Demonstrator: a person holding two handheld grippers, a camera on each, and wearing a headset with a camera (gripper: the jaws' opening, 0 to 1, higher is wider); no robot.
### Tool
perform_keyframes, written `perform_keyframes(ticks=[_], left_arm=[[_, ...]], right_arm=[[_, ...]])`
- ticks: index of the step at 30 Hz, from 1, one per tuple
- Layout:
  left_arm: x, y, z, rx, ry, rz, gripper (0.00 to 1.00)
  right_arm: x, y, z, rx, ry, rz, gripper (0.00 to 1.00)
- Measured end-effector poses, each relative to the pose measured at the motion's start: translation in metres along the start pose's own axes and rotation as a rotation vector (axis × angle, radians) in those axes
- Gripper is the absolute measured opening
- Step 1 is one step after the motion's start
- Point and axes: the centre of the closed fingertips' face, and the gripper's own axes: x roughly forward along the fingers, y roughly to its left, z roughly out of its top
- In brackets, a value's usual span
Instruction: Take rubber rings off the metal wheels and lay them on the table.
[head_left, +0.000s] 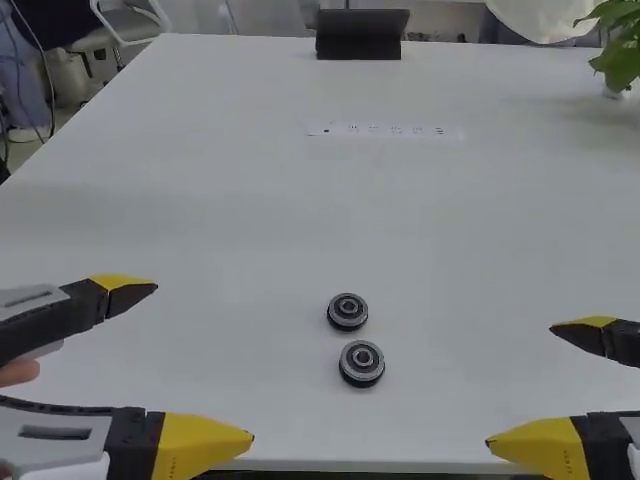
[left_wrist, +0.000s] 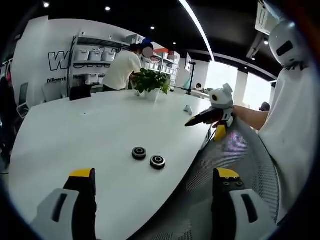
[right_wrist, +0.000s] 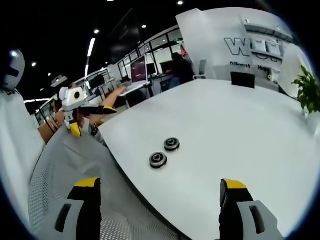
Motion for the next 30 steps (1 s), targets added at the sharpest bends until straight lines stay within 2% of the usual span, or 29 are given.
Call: perform_keyframes(ticks=[3, 6, 10, 21, 26, 30], left_arm=[[-0.001, 0.001, 0.007, 0.007, -0.014, 0.002, 0.95], [-0.002, 0.001, 0.021, 0.041, -0.034, -0.003, 0.95], [-0.002, 0.005, 0.029, 0.075, -0.029, -0.004, 0.95], [0.001, 0.014, 0.060, 0.168, -0.065, -0.020, 0.91], [0.006, 0.015, 0.073, 0.217, -0.072, -0.039, 0.85], [0.012, 0.017, 0.080, 0.240, -0.063, -0.050, 0.83]], right_arm=[[-0.002, 0.000, 0.007, -0.008, -0.019, 0.002, 0.99], [-0.005, -0.002, 0.018, -0.022, -0.040, -0.005, 0.99], [-0.007, 0.000, 0.030, -0.061, -0.048, -0.005, 0.97], [-0.008, 0.003, 0.070, -0.161, -0.096, -0.006, 0.94], [-0.004, 0.001, 0.088, -0.204, -0.144, 0.006, 0.94], [0.004, 0.007, 0.104, -0.256, -0.181, 0.048, 0.91]])
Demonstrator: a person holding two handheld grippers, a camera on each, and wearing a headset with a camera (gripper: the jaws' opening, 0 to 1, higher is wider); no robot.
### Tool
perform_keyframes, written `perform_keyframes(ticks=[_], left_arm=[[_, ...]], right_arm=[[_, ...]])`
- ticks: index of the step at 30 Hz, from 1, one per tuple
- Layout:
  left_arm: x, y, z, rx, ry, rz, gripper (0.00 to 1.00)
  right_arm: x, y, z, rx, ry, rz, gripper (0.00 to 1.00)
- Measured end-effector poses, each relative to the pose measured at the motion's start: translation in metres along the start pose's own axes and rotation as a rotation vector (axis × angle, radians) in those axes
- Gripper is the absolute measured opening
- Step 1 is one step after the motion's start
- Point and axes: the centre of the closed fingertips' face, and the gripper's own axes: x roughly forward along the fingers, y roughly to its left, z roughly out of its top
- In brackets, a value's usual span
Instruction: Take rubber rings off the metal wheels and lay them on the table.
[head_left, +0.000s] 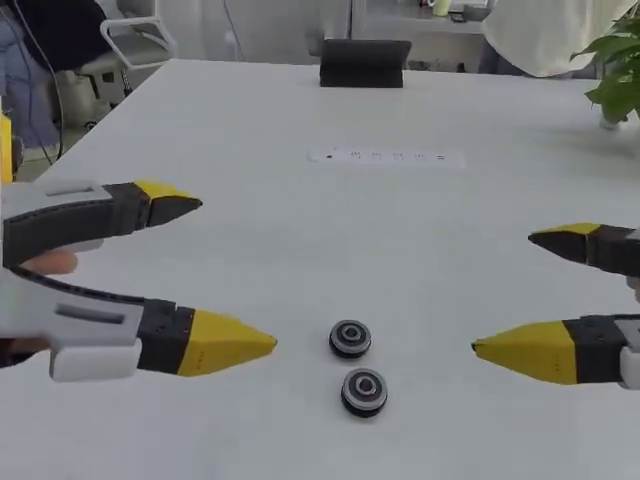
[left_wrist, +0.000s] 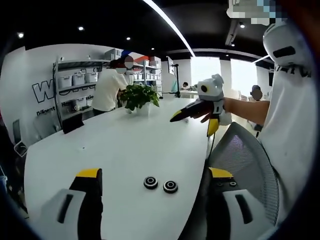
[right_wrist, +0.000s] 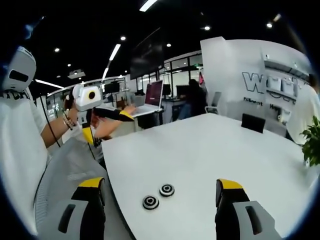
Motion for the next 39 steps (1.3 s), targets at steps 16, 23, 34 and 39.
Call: perform_keyframes(ticks=[16, 23, 34, 39], left_arm=[[0.036, 0.001, 0.032, 0.079, -0.042, -0.070, 0.77], [0.059, -0.002, 0.035, 0.093, -0.075, -0.099, 0.68], [0.087, -0.010, 0.028, 0.123, -0.096, -0.153, 0.52], [0.104, -0.011, 0.030, 0.139, -0.113, -0.160, 0.47]], right_arm=[[0.049, -0.001, 0.009, -0.124, 0.003, 0.082, 0.73], [0.076, 0.008, -0.014, -0.114, 0.039, 0.144, 0.62], [0.084, 0.020, -0.064, -0.037, 0.127, 0.240, 0.44], [0.088, 0.017, -0.081, -0.031, 0.173, 0.240, 0.41]])
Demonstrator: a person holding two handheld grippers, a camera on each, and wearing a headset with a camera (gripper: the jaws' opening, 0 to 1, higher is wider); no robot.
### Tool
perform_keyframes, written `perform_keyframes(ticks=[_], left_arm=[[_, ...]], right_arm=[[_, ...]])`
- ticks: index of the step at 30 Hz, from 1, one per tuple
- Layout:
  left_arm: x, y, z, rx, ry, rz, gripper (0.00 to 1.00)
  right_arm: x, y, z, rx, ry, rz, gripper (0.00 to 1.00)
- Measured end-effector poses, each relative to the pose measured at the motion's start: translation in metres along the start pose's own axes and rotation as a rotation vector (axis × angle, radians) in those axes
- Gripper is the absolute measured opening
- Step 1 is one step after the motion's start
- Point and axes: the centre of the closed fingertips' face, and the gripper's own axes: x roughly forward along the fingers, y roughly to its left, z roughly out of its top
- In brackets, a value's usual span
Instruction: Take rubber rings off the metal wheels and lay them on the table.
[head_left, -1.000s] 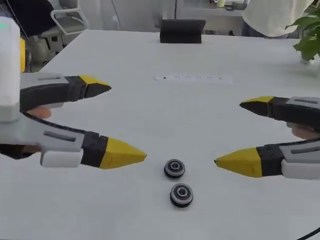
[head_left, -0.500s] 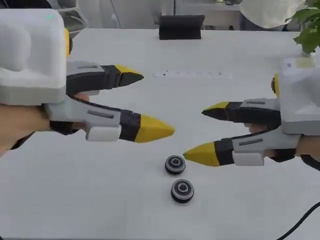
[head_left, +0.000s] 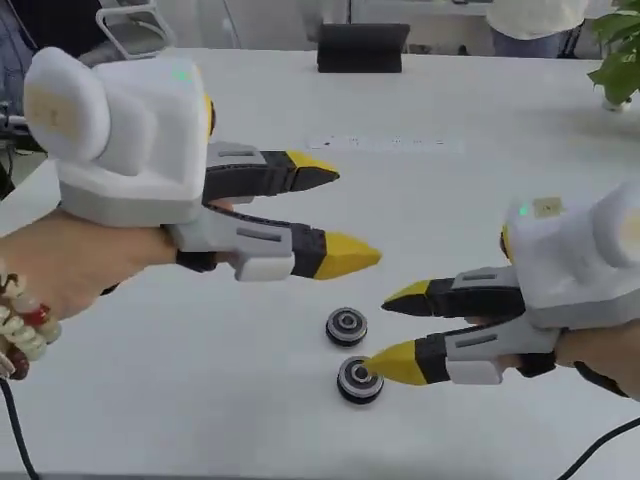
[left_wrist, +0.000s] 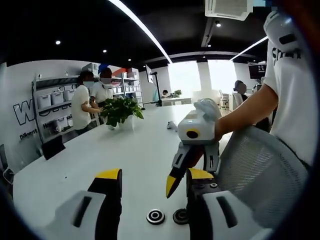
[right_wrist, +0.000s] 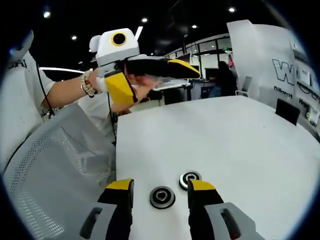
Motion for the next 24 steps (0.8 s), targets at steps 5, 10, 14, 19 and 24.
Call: perform_keyframes(ticks=[5, 10, 14, 19, 24], left_arm=[[0.011, 0.006, -0.022, 0.013, 0.028, 0.001, 0.40], [0.018, 0.007, -0.041, -0.040, 0.009, 0.005, 0.32], [0.019, 0.003, -0.062, -0.077, 0.022, 0.010, 0.31], [0.021, -0.008, -0.082, -0.114, 0.056, -0.023, 0.29], [0.027, -0.028, -0.101, -0.079, 0.120, -0.095, 0.25]], right_arm=[[0.006, 0.002, -0.017, 0.001, 0.042, 0.010, 0.38], [0.013, 0.001, -0.021, 0.000, 0.037, 0.003, 0.36], [0.019, 0.000, -0.034, -0.029, 0.098, -0.010, 0.36], [0.021, -0.002, -0.040, -0.021, 0.115, -0.026, 0.32], [0.023, 0.000, -0.048, -0.027, 0.146, -0.017, 0.30]])
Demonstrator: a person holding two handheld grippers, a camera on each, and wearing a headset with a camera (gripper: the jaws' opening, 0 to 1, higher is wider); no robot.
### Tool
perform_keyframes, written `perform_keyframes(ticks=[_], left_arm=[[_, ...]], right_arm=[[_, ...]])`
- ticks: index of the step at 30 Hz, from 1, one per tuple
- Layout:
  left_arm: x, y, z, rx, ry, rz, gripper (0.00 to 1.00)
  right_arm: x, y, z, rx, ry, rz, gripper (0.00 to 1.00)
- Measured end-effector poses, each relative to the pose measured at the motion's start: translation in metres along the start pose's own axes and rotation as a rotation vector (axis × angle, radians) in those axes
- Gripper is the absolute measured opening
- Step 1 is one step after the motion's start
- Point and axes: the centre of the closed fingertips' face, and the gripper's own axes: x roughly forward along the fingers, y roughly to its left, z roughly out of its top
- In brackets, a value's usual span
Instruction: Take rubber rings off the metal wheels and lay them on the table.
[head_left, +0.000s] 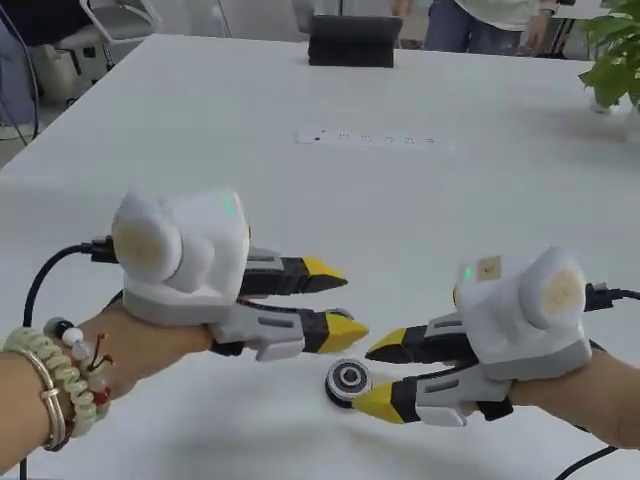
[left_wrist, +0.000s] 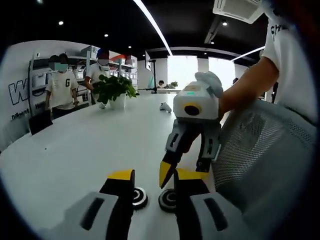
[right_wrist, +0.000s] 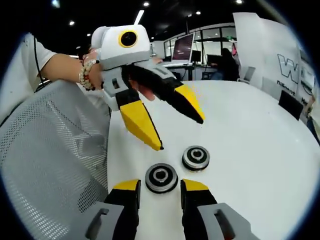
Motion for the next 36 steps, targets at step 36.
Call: perform_keyframes(ticks=[36], left_arm=[[0.015, -0.026, -0.051, 0.035, 0.158, -0.096, 0.07]], right_arm=[[0.004, 0.000, -0.011, 0.016, 0.032, -0.008, 0.20]])
